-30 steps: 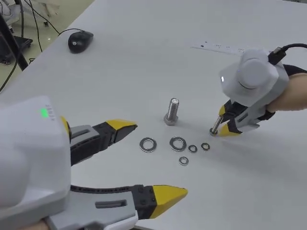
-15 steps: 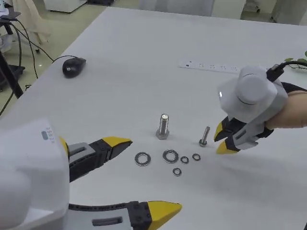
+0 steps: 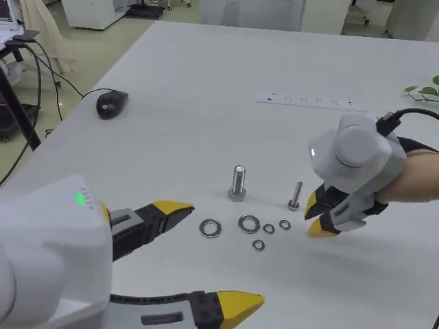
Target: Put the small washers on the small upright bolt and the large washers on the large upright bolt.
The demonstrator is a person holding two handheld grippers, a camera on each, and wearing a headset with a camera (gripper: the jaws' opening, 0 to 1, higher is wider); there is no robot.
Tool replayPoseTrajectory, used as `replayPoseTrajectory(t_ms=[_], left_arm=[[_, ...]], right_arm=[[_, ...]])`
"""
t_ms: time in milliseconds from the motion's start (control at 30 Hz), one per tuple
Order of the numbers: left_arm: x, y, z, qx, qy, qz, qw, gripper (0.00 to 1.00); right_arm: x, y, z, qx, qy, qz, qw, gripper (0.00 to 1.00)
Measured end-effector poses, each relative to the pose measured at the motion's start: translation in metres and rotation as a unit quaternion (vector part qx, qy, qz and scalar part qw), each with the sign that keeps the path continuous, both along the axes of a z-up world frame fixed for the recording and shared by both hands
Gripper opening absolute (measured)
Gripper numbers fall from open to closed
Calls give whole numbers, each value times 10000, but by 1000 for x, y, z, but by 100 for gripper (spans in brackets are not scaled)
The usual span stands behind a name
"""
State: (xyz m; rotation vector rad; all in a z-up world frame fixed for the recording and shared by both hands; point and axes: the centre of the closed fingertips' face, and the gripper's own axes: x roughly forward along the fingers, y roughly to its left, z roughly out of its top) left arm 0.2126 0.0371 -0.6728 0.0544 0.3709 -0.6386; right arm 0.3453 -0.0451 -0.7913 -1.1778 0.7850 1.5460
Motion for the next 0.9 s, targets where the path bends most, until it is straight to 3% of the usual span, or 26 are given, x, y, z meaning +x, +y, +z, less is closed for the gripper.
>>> replayPoseTrajectory(t_ms=[200, 567, 900], left_arm=[[1, 5, -3, 2, 33, 36, 10000, 70], [11, 16, -6, -114, 54, 151, 9998, 70], [16, 16, -10, -194, 97, 157, 9996, 70]], right_arm=[[2, 8, -9, -33, 104, -92, 9999, 17], [14, 24, -28, -75, 91, -112, 9999, 17], [17, 28, -32, -133, 199, -126, 9996, 18]])
